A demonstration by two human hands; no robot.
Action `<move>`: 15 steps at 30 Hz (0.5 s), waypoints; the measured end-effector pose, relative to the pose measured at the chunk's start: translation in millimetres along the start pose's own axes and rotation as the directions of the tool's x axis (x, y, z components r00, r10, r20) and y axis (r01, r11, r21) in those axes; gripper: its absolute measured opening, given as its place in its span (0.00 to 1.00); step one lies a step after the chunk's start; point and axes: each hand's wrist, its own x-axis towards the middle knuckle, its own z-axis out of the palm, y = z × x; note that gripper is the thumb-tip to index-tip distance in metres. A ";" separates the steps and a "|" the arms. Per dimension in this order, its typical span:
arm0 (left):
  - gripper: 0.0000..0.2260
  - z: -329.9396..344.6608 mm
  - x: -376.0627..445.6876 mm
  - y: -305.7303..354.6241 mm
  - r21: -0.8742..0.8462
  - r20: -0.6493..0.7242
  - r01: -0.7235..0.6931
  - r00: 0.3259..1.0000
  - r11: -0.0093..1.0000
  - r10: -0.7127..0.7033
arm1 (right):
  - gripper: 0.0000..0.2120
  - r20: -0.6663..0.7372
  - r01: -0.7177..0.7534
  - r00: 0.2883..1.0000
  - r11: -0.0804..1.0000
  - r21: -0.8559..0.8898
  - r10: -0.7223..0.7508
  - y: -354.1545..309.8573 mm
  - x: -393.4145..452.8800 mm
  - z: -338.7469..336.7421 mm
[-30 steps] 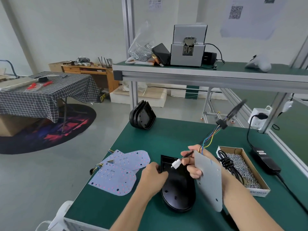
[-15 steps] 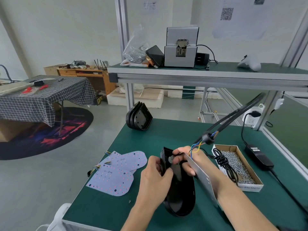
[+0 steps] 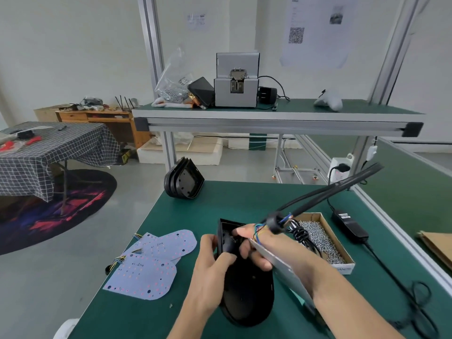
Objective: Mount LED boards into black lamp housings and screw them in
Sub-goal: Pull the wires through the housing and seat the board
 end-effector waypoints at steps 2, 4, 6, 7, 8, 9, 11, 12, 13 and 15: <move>0.11 0.7 1.2 -1.4 -0.064 -0.059 0.029 0.998 0.998 -0.033 | 0.21 -0.038 0.043 0.998 0.999 -0.012 -0.043 -4.0 -12.4 5.5; 0.14 -3.5 3.7 -4.3 -0.147 -0.134 0.028 0.990 0.989 -0.048 | 0.17 -0.146 0.119 0.984 0.989 0.092 -0.105 -5.8 -21.9 6.3; 0.18 -9.7 5.9 -5.2 -0.187 -0.202 -0.001 0.979 0.982 -0.038 | 0.16 -0.335 0.148 0.931 0.989 -0.011 -0.144 1.2 -26.3 -0.4; 0.19 -12.5 7.3 -6.3 -0.211 -0.219 -0.014 0.975 0.977 -0.033 | 0.19 -0.405 0.121 0.902 0.989 -0.089 -0.147 6.7 -25.5 -4.7; 0.18 -13.9 7.4 -5.6 -0.223 -0.225 -0.015 0.974 0.975 -0.036 | 0.22 -0.455 0.075 0.881 0.988 -0.133 -0.128 12.4 -25.4 -6.9; 0.17 -13.9 8.5 -6.3 -0.226 -0.222 -0.028 0.975 0.974 -0.024 | 0.23 -0.479 0.046 0.872 0.990 -0.130 -0.104 21.1 -25.3 -9.3; 0.12 -12.0 9.0 -7.2 -0.186 -0.179 -0.047 0.984 0.982 0.013 | 0.23 -0.422 -0.046 0.907 0.996 -0.075 0.011 30.6 -28.0 -6.3; 0.11 -11.3 9.4 -8.6 -0.162 -0.155 -0.067 0.987 0.985 0.041 | 0.22 -0.367 -0.082 0.928 0.996 -0.042 0.061 35.5 -28.0 -3.7; 0.11 -9.5 9.8 -11.4 -0.139 -0.134 -0.092 0.988 0.986 0.074 | 0.22 -0.316 -0.089 0.946 0.996 -0.026 0.077 41.5 -26.7 -0.6; 0.15 -4.8 6.5 -14.2 -0.143 -0.067 -0.110 0.993 0.984 0.101 | 0.23 -0.288 -0.097 0.954 0.995 -0.028 0.085 47.3 -23.5 1.9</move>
